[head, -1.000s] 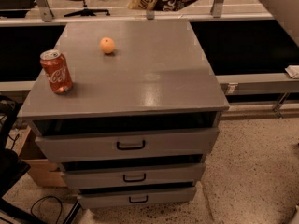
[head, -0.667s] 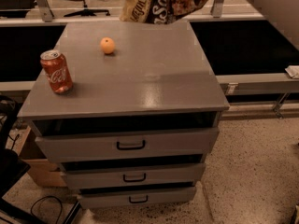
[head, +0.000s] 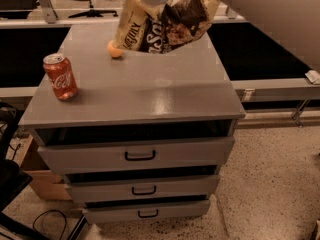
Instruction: Move brown chip bag near coke can
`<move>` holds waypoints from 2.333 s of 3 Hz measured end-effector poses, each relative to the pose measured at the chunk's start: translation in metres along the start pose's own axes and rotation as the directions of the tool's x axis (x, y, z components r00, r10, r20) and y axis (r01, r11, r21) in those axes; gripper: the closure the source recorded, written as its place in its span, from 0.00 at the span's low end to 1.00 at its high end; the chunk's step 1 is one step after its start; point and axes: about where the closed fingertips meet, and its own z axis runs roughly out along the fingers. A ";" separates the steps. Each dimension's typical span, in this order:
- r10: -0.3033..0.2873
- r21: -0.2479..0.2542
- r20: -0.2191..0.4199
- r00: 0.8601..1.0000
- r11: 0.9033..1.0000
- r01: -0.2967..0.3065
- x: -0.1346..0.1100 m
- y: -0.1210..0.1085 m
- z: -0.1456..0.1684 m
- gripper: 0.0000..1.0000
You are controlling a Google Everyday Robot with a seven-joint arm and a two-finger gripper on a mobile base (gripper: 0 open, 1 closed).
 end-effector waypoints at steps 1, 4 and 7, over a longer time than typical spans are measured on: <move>0.019 -0.055 -0.015 1.000 0.998 -0.020 0.010 0.018 0.009 1.00; 0.043 -0.293 0.055 0.998 0.956 -0.025 0.029 0.050 0.067 1.00; -0.103 -0.437 0.091 0.991 0.890 0.132 0.016 0.077 0.098 1.00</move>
Offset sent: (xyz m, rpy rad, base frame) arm 0.0029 0.0073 -0.0826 0.1846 0.1918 0.1105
